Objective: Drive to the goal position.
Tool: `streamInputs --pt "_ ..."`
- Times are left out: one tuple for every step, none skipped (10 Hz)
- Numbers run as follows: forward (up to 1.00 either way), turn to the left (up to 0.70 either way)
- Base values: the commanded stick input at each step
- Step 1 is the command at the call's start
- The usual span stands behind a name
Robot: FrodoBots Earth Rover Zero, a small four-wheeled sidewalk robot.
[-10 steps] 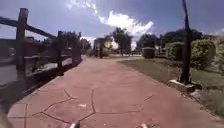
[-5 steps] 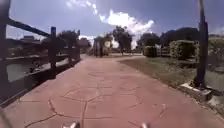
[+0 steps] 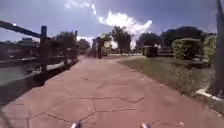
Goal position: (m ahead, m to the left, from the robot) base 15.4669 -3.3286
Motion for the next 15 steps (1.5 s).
streamInputs --pt "0.85 0.0" --pt "0.85 0.0" --pt "0.85 0.0" --pt "0.85 0.0" --pt "0.85 0.0" --pt "0.85 0.0" --pt "0.85 0.0" --pt "0.85 0.0" --pt "0.85 0.0" --pt "0.85 0.0" --pt "0.85 0.0" --pt "0.85 0.0" --pt "0.85 0.0" --pt "0.85 0.0" --pt "0.85 0.0"
